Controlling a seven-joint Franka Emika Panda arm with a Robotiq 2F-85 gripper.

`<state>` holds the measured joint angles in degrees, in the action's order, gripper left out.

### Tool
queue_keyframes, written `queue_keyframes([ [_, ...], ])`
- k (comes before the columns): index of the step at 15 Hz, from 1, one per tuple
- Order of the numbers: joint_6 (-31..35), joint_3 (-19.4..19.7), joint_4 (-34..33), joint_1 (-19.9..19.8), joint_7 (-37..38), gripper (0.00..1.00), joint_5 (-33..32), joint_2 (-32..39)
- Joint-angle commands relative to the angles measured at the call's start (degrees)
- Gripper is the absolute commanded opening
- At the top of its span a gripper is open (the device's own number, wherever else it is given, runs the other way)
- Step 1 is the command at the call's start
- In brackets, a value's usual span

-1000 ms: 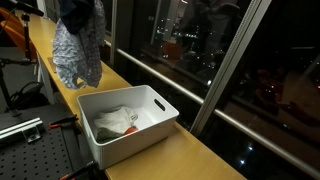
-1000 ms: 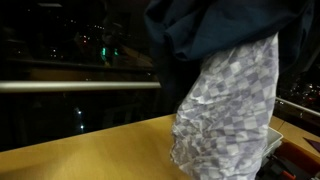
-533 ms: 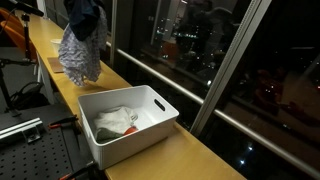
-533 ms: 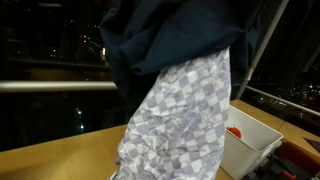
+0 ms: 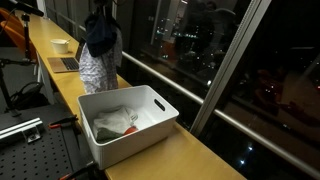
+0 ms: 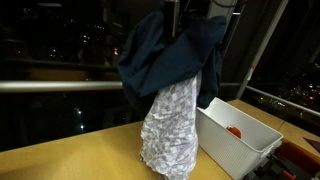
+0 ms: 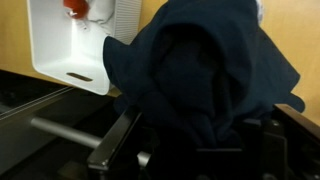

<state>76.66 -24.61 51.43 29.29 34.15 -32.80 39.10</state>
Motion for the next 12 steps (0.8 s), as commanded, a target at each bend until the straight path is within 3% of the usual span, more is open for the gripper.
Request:
queue_keyframes([
  [1, 10.71, -4.03, 14.14, -9.57, 0.30, 0.00, 9.52, -5.07],
  [8, 26.60, -5.52, 36.12, -19.93, 0.33, 0.00, 15.23, -11.71],
  [9, 28.72, -5.73, 39.41, -21.05, 0.20, 0.09, 15.69, -13.29],
  [10, 30.69, -5.84, 42.60, -21.60, 0.24, 0.27, 15.69, -14.85],
  [11, 33.21, 2.21, 45.61, -15.94, -1.86, 0.33, 19.84, -18.13],
  [12, 34.76, 2.82, 48.67, -15.72, -1.99, 0.40, 20.47, -20.08],
])
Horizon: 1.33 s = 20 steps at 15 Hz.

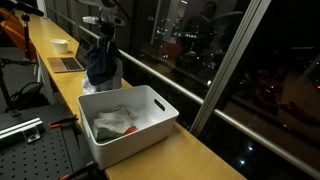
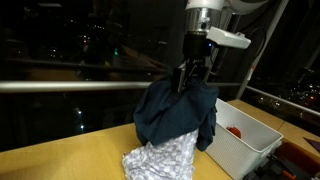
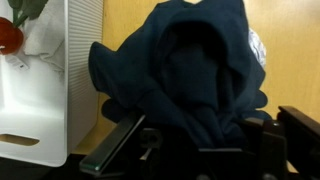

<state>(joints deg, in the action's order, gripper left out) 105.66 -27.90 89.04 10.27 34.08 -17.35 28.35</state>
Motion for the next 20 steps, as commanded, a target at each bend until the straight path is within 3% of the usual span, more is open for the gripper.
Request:
queue_keyframes([
  [1, 6.54, 7.55, 12.90, 4.31, -2.21, 0.47, 5.49, -10.84],
  [5, 8.41, 11.56, 21.45, 5.88, -1.88, 0.77, 5.15, -18.48],
  [8, 10.34, 14.58, 27.95, 3.77, -2.69, 0.98, 4.84, -23.94],
  [12, 16.46, 19.54, 33.71, -0.93, -6.13, 1.00, 5.32, -26.18],
  [20, 29.46, 27.56, 34.49, -8.24, -14.29, 1.00, 4.40, -13.96],
])
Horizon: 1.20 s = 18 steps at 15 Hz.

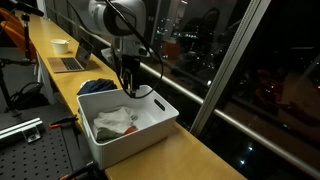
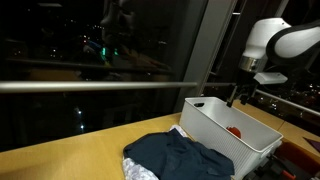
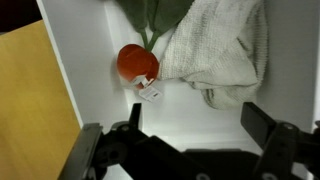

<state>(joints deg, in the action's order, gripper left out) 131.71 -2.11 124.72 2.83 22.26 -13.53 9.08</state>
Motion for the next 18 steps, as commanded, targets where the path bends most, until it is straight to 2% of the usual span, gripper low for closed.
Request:
queue_keyframes([
  [1, 4.15, 2.42, -1.66, -0.94, -2.78, 1.00, 0.50, 7.43],
  [8, 5.97, 5.76, -3.47, 1.62, -1.30, 1.00, -1.25, 18.49],
  [18, 4.61, 11.37, -3.02, 5.77, 2.53, 1.00, -7.50, 17.89],
])
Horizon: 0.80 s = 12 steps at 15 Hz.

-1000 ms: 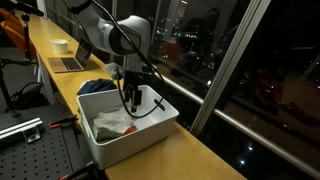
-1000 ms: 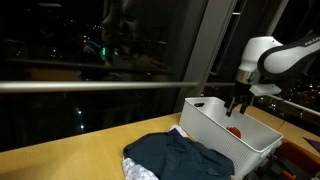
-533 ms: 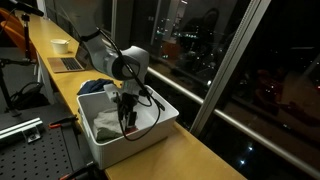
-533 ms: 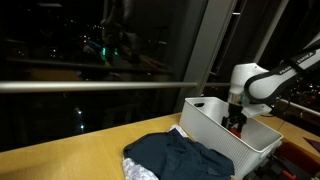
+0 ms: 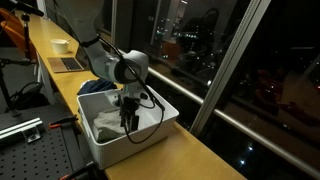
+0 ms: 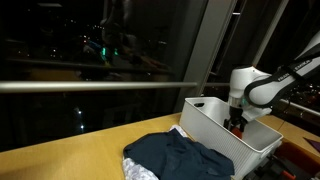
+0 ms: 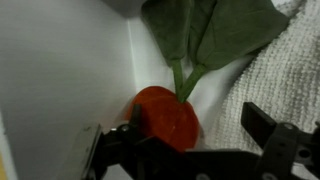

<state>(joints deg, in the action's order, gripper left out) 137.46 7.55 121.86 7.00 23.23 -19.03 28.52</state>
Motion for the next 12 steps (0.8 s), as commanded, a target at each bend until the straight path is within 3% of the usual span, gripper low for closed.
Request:
queue_keyframes([
  [1, -1.19, 1.90, -0.30, 1.59, 1.66, 1.00, -2.39, -1.72],
  [7, -0.56, 2.80, -1.24, 0.72, 1.80, 1.00, -3.34, -0.83],
  [8, -0.50, 2.82, -1.36, 0.63, 1.73, 0.95, -3.15, -0.52],
  [10, -0.31, 2.55, -1.72, 0.35, 1.43, 0.71, -2.53, 0.59],
  [12, 0.31, 2.30, -1.44, 0.07, 1.25, 0.61, -1.88, 1.37],
])
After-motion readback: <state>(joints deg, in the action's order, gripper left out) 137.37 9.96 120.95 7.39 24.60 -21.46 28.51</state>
